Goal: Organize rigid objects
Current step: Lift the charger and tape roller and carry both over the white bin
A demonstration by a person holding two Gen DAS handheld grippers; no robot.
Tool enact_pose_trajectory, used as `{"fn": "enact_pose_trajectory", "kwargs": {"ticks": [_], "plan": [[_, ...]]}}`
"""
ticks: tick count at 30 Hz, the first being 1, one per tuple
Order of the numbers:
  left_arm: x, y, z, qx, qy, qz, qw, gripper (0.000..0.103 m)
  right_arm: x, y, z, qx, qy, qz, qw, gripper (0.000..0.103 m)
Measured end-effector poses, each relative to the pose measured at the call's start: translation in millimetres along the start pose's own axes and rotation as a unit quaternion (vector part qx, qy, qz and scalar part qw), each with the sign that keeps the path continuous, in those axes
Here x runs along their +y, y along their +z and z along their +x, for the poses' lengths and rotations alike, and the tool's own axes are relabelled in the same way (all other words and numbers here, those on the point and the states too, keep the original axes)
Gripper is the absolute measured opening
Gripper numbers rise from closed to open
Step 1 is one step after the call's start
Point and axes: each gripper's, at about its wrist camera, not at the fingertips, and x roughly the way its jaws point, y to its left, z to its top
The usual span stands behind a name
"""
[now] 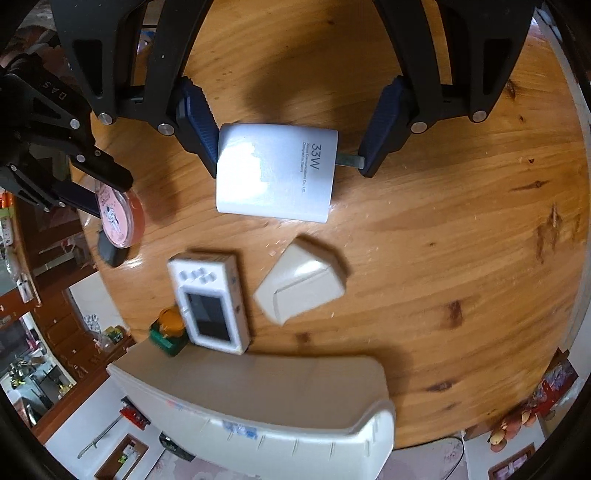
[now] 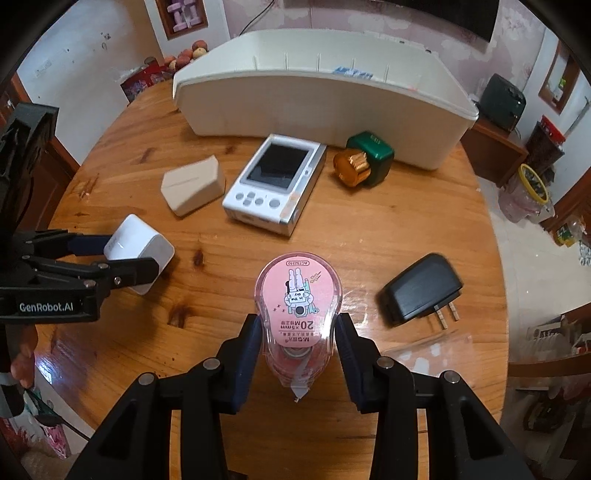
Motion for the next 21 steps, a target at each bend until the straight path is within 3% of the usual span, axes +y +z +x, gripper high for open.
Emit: {"fn": "enact_pose_trajectory", "kwargs": {"ticks": [10,21], "plan": [[-21.1,41.2,-60.5,-0.056,-0.034,-0.013,0.9978,0.075,-10.1,15.1,-44.5,-0.051,-0.006,0.005,0.999,0.041],[-44.6,138.5,-97.4,-0.114,-0.076,-0.011,0.9905,0.075,-34.1,79.3,-91.9,-0.103,-0.034,-0.007,0.994,0.041]]}}
